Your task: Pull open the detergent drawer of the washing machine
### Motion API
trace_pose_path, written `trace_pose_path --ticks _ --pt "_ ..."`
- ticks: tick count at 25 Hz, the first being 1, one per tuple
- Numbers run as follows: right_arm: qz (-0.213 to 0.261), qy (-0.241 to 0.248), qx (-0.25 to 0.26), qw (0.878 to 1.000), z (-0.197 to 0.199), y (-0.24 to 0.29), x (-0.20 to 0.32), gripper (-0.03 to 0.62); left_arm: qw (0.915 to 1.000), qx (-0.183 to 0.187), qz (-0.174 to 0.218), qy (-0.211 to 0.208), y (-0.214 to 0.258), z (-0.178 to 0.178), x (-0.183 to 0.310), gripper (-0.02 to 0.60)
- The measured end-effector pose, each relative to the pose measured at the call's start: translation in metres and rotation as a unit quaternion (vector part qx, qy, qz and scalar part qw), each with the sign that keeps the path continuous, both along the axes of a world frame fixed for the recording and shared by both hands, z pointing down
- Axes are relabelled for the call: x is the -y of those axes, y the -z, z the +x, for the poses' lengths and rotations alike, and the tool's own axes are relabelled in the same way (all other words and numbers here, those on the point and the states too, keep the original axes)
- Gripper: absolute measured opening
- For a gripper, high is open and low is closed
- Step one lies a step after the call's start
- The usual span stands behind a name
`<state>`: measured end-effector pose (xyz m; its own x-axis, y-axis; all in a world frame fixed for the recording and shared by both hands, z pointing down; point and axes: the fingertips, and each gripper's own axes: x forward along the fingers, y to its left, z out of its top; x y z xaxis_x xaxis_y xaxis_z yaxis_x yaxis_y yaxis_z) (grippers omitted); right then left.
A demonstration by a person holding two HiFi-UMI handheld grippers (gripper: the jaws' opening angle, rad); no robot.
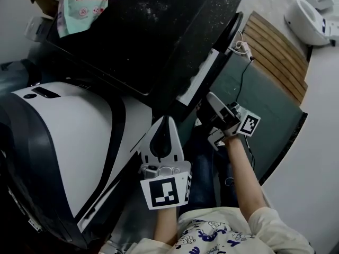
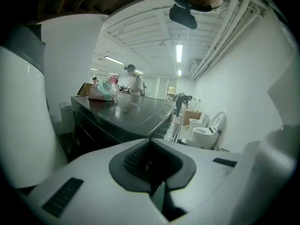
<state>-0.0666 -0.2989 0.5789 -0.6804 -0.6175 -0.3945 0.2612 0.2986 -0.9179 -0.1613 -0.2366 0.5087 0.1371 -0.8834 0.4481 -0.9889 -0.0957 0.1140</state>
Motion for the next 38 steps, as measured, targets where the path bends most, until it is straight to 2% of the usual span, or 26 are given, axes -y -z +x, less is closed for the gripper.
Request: trace_pose_path --ticks 3,11,25,38 --pt "0.000 -0.004 0.001 1.000 0.009 0.001 -0.005 0.210 0.9998 0.008 0.004 -0.017 0.003 0.006 0.001 0.014" --pt "0.000 -0.008 0.001 1.000 0.031 0.000 -0.019 0.210 0.9998 0.011 0.002 -0.018 0.004 0.020 -0.008 0.014" --pt "0.009 0.002 -0.001 1.000 0.068 0.001 -0.039 0.207 0.9994 0.011 0.001 -0.033 0.005 0.069 -0.024 0.014" --pt "0.009 -0.001 0.008 1.000 0.087 0.000 -0.053 0.196 0.9993 0.012 -0.002 -0.036 0.002 0.086 -0.036 0.014"
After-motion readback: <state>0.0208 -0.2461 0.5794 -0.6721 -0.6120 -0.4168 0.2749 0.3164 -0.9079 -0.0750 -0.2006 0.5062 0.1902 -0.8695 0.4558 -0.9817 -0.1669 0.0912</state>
